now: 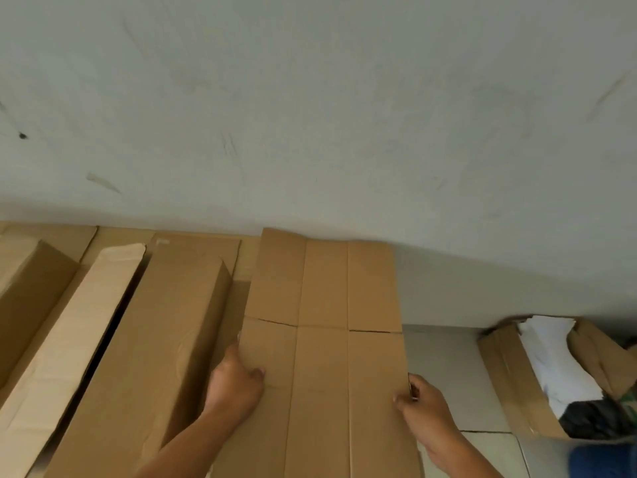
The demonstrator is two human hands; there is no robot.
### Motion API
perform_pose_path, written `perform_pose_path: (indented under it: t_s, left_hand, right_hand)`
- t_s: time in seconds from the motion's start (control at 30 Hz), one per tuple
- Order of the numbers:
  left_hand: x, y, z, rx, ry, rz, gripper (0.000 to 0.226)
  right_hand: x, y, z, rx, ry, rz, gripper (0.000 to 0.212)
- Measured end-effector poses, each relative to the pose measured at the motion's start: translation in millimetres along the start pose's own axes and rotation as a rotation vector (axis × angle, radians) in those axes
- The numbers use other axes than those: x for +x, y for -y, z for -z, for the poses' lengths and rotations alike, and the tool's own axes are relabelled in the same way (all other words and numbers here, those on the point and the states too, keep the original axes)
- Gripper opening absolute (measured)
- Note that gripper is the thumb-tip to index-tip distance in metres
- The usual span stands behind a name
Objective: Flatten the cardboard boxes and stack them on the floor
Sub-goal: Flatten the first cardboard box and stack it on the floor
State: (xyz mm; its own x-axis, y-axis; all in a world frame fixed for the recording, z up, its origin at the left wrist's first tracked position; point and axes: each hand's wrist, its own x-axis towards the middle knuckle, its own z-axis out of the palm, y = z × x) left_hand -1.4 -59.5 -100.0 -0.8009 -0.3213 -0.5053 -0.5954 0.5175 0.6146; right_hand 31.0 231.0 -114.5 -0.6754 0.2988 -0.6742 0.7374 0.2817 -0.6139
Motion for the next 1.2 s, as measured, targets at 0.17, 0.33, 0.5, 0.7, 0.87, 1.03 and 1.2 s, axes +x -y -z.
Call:
perform_pose_path:
  t_s: [0.17, 0.33, 0.5, 0.7, 0.87, 1.03, 1.2]
  left_hand:
    - [-4.5, -9.3, -23.6, 0.613, -0.011, -0.310, 0.088]
    - [7.9, -18.5, -62.4, 0.821, 0.196, -0.508, 0.064]
    - [25.9, -1.7, -88.5, 0.844, 0.130, -0.511, 0.060]
    - [30.3, 16.2, -104.7, 0.834, -0.021, -0.535, 0.063]
    - [28.2, 10.4, -102.5, 0.856, -0.002, -0.494, 0.064]
    - [27.7, 2.8, -94.1, 0.867, 0.104, -0.460, 0.067]
    - [28.4, -0.9, -65.0, 0.734, 0.175, -0.400, 0.073]
  right_hand:
    - [17.0, 13.6, -0.5, -0.559, -0.084, 0.186, 0.077]
    - [32.2, 30.3, -47.5, -0.921, -0.090, 0.835, 0.064]
    - [50.8, 19.7, -85.4, -1.025, -0.026, 0.884, 0.057]
    - [54.3, 8.6, -91.5, -1.022, -0.086, 0.882, 0.065]
    - [53.3, 11.6, -95.6, -1.050, -0.111, 0.838, 0.070]
    - [52.8, 3.6, -76.2, -1.013, -0.169, 0.769, 0.077]
    - [39.6, -26.6, -29.5, -0.936, -0.200, 0.634, 0.085]
